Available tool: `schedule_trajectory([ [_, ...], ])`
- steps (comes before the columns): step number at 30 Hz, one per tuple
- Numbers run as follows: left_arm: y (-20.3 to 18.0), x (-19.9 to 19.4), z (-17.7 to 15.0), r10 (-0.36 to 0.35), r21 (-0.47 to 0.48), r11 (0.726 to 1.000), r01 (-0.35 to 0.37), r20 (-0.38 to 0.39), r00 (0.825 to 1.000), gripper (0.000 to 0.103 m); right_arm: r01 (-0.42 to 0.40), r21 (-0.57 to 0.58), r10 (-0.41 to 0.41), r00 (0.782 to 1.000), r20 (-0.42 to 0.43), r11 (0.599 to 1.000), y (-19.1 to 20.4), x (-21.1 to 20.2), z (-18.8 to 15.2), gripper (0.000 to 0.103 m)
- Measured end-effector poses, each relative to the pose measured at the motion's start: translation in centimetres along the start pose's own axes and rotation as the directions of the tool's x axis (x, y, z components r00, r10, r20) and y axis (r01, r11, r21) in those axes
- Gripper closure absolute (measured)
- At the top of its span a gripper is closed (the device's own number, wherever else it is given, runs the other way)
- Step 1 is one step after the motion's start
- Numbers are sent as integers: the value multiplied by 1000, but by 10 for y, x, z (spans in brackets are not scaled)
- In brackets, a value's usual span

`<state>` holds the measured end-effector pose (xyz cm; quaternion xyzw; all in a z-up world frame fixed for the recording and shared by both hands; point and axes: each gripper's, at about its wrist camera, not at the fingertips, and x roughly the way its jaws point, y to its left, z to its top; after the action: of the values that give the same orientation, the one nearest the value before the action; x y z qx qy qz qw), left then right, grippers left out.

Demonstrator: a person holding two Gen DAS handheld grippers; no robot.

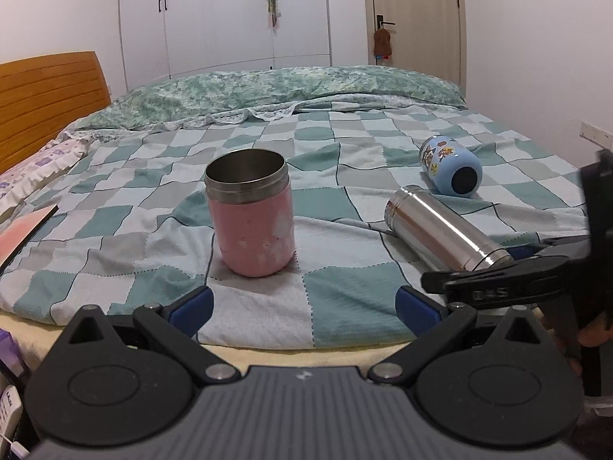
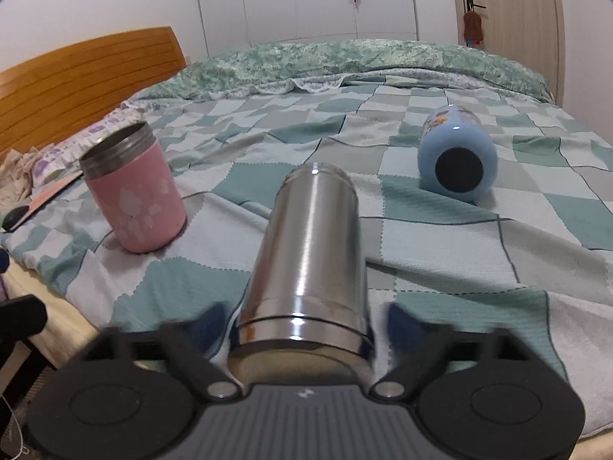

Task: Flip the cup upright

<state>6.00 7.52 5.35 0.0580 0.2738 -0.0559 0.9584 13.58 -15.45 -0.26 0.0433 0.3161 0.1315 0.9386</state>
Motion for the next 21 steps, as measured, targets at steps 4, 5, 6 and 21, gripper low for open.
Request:
schedule_trajectory([
  [4,-10,1,5,7,4,1000,-7,-8,1000,0,-49,14,47,993,108,999,-21,-31,4,2],
  [5,-13,3,7,8,2,1000,-8,-14,1000,0,-49,15,46,990,137,999,-29,-39,5,1],
  [6,-17,4,8,1,-3,1000,-1,-17,1000,0,-40,13,38,985,166,999,-38,-46,7,0],
  [21,-86,81,54,-83,-146,988,60,-157,984,0,139,11,-137,960,245,990,-158,-66,-4,0],
])
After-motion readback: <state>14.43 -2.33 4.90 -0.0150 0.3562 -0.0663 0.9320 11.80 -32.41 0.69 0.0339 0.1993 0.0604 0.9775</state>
